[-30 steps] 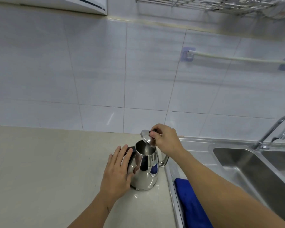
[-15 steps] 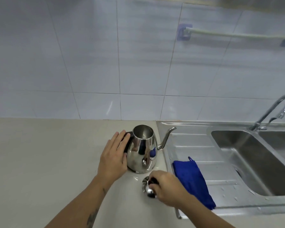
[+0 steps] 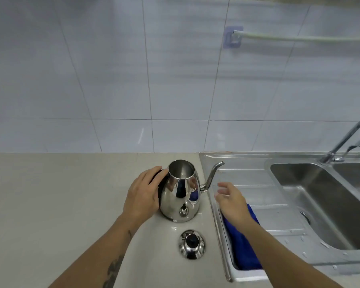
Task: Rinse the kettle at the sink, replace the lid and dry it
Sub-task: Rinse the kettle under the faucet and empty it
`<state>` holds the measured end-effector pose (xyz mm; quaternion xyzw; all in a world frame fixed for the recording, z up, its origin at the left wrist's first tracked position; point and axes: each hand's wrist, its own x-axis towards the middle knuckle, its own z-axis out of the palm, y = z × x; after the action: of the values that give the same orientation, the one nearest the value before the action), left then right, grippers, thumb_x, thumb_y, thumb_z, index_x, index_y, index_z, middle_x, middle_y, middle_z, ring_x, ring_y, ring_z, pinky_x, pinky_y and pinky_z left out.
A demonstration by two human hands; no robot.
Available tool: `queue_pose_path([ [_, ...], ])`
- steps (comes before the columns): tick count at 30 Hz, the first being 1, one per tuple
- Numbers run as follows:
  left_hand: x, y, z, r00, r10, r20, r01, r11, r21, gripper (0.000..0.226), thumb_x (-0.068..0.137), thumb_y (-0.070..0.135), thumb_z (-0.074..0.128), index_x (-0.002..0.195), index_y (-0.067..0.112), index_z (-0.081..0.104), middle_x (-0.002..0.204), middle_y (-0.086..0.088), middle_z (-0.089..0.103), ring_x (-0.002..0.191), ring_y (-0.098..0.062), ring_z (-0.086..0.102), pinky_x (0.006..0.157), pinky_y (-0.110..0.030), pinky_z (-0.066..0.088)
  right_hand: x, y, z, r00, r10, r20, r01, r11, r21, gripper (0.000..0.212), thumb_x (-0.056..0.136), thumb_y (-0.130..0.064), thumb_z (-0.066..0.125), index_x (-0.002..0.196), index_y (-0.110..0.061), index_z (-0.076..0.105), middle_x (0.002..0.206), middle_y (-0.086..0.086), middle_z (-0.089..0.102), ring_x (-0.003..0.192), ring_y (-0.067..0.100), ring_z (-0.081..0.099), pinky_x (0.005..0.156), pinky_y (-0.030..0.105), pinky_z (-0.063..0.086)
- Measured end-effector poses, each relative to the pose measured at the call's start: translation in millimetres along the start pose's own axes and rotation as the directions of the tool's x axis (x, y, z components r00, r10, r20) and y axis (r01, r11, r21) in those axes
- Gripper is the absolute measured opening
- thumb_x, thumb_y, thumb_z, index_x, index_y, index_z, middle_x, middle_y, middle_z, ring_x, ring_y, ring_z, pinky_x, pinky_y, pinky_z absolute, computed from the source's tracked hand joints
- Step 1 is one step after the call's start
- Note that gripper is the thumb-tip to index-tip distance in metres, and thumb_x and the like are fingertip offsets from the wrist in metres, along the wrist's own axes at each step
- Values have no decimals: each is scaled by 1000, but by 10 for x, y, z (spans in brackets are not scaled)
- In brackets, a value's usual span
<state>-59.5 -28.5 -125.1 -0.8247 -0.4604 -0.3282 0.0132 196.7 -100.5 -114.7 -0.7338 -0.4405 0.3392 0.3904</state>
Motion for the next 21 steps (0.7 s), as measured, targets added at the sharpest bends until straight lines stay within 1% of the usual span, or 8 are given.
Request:
queue_pose_path([
  [1,20,-26,17,1000,-2,-3,2,1000,-8,66,75,-6,63,134,23,56,133,4,59,116,-19,57,93,-34,53,95,-44,-20,999,41,-4,-41,996,83,41,99,-15,57,138,-24,52,131,4,62,109,17,61,82,28,53],
  [3,49,-66,46,1000,-1,-14,0,1000,-26,68,71,-10,64,130,24,59,130,5,62,113,-18,59,89,-34,55,258,-118,4,995,90,37,-96,968,233,40,101,-13,54,138,-27,52,127,5,62,111,22,62,94,40,55],
  [5,63,-93,73,999,24,-40,-26,999,-45,68,68,-12,63,126,22,63,128,5,64,110,-18,60,90,-31,54,353,-214,87,988,126,84,-147,932,331,28,102,-12,51,124,-25,61,115,5,67,109,29,65,100,47,54],
  [7,56,-118,98,997,43,-65,-47,997,-66,66,67,-15,61,124,18,66,126,3,65,109,-19,61,93,-27,50,433,-242,196,989,131,72,-148,933,327,17,102,-16,53,106,-24,67,110,11,70,107,33,67,102,53,52],
  [9,58,-132,95,996,47,-74,-54,994,-97,65,68,-17,61,123,17,67,125,3,66,108,-19,62,95,-24,49,480,-226,257,994,107,27,-110,950,291,14,100,-18,56,98,-24,68,103,9,72,106,33,69,98,54,55],
  [12,136,-90,36,991,91,-96,-105,983,-149,62,71,-17,60,123,16,69,125,3,67,108,-19,64,97,-25,50,496,-208,218,997,61,-42,-50,969,242,15,100,-16,57,95,-23,69,94,6,75,97,32,72,91,53,59],
  [15,304,78,-53,974,179,-141,-203,962,-181,56,75,-15,60,121,15,70,126,4,67,107,-20,65,93,-29,53,472,-218,38,995,42,-94,-20,974,225,15,101,-16,55,96,-21,69,93,7,76,93,31,74,87,49,61],
  [21,586,508,-69,938,255,-237,-312,917,-248,55,76,-16,57,120,14,71,126,4,67,107,-21,65,91,-32,54,341,-374,-661,976,-76,-203,105,985,140,14,98,-15,60,90,-17,70,87,15,76,87,41,72,78,54,62],
])
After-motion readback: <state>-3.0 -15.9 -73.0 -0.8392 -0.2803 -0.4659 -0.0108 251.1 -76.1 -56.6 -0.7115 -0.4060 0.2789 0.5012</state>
